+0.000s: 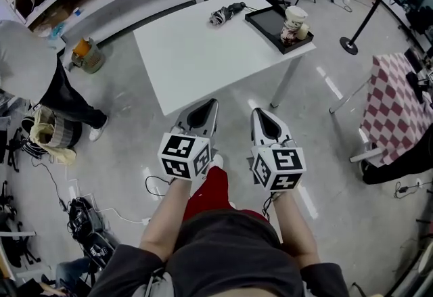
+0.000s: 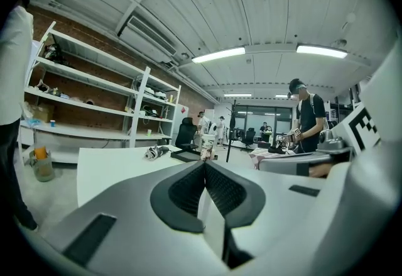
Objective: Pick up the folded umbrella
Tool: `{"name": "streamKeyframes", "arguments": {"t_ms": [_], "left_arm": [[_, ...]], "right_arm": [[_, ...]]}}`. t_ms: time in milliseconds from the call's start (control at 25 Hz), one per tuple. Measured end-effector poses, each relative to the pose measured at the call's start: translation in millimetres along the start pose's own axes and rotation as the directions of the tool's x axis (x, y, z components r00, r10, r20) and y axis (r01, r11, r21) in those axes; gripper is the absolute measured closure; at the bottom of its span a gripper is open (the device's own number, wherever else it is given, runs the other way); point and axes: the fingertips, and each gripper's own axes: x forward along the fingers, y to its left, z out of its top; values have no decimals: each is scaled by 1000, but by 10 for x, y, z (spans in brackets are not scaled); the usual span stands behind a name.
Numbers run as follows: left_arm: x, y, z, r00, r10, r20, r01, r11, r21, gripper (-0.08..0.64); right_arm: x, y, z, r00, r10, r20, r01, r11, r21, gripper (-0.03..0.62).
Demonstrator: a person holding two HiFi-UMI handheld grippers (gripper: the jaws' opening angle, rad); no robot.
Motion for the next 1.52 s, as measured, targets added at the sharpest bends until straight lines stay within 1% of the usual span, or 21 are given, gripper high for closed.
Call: {"name": "streamKeyframes", "arguments": {"t_ms": [240, 520, 920, 1200, 1520], "left_arm": [[450, 321, 68, 1000, -2, -15, 2, 1000, 6, 546], [976, 766, 164, 999, -6, -45, 7, 1000, 20, 546], [1686, 1358, 369, 996, -33, -82, 36, 999, 38, 543], [2142, 1619, 471, 992, -68, -105, 74, 996, 54, 543], [2406, 1824, 512, 990, -77, -115, 82, 996, 37, 541]], "right_arm": [[476, -177, 68, 1000, -12, -11, 12, 1000, 8, 574], [1165, -278, 158, 999, -9, -35, 10, 1000, 13, 574], [2023, -473, 382, 998, -36, -51, 36, 999, 2, 574], [2446, -658, 520, 997, -69, -46, 69, 998, -5, 574], [2729, -680, 621, 996, -72, -49, 71, 997, -26, 574]]}}
